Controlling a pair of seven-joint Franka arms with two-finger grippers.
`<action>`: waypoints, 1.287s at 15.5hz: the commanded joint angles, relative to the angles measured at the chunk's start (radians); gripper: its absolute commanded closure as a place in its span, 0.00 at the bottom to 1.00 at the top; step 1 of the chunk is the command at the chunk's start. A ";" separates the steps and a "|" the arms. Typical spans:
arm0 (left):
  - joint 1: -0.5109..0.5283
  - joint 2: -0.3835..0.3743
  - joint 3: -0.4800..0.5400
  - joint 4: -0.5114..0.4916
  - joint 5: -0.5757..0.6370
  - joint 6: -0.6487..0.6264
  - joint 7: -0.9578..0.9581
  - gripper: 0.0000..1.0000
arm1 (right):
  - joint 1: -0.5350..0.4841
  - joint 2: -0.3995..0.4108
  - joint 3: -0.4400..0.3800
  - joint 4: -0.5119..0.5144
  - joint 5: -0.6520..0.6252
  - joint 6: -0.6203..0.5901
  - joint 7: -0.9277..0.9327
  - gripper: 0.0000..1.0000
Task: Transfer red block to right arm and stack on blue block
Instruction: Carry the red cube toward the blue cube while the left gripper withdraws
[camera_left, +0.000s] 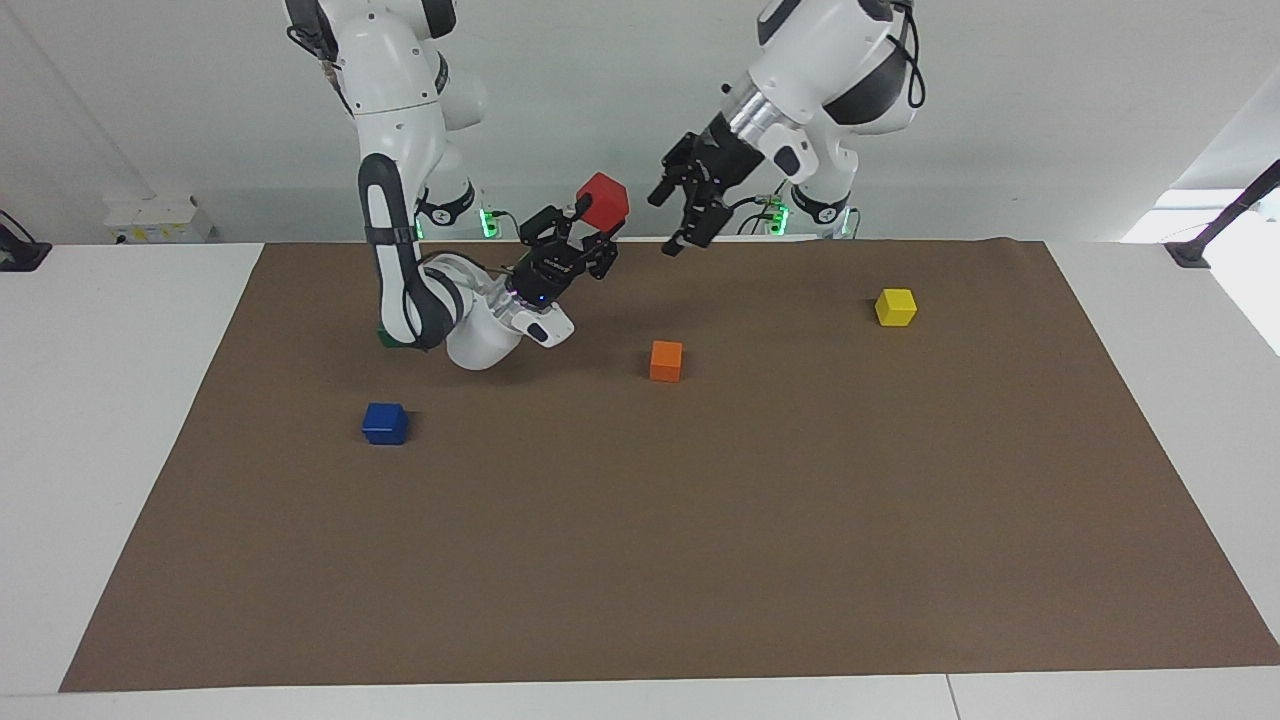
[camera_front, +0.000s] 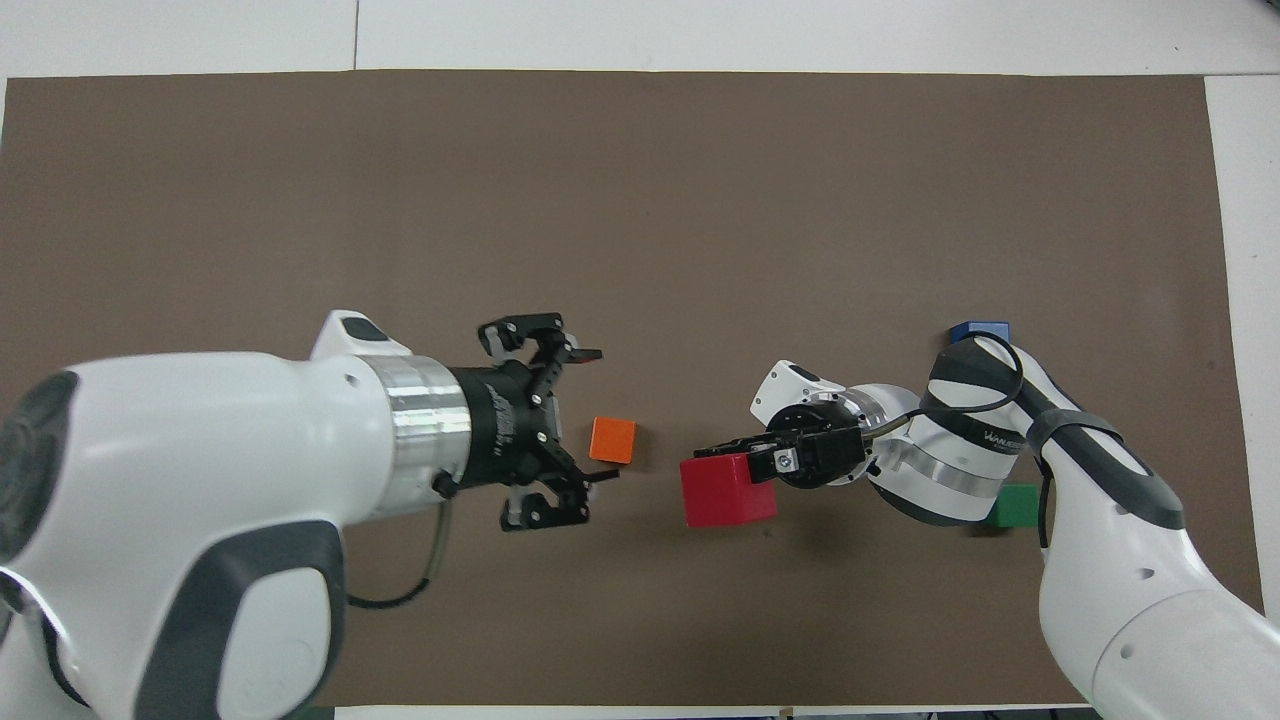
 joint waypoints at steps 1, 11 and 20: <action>0.167 -0.027 -0.002 -0.059 0.007 -0.080 0.280 0.00 | -0.034 -0.079 0.003 -0.014 -0.014 0.050 0.075 1.00; 0.379 0.039 0.007 -0.087 0.519 -0.087 1.189 0.00 | -0.161 -0.339 -0.004 0.098 -0.188 0.417 0.493 1.00; 0.339 0.295 0.054 0.290 0.782 -0.350 1.617 0.00 | -0.256 -0.524 -0.009 0.388 -0.843 0.569 0.868 1.00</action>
